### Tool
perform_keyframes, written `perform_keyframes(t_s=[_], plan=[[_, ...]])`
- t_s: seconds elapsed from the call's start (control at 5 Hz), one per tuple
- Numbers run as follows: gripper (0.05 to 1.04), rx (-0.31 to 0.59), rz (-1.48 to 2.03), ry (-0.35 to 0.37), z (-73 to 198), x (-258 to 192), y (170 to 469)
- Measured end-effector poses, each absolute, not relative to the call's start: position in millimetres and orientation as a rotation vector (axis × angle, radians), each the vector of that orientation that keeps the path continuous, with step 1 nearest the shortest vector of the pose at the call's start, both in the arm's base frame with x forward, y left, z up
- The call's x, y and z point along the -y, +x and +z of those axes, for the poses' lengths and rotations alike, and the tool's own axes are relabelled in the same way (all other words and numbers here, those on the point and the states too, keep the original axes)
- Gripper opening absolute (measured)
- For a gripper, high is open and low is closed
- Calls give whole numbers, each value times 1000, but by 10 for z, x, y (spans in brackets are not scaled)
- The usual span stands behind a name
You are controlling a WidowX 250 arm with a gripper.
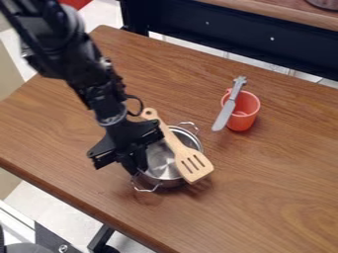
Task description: Moved the silver pot to the side of the orange cup
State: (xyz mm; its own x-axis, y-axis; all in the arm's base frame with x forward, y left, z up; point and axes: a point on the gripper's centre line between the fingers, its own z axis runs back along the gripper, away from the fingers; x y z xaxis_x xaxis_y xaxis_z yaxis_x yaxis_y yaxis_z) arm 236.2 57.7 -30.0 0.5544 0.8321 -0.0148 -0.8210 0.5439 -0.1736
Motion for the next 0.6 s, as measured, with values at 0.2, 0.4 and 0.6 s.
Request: perform_keyframes(t_s=[0.2,0.4,0.6], plan=[[452,66,1014,-168,-285,-576,2456],[753,30,1007,-153,-262,-573,2484],[984,12,971,-172,-196,-599,2445]])
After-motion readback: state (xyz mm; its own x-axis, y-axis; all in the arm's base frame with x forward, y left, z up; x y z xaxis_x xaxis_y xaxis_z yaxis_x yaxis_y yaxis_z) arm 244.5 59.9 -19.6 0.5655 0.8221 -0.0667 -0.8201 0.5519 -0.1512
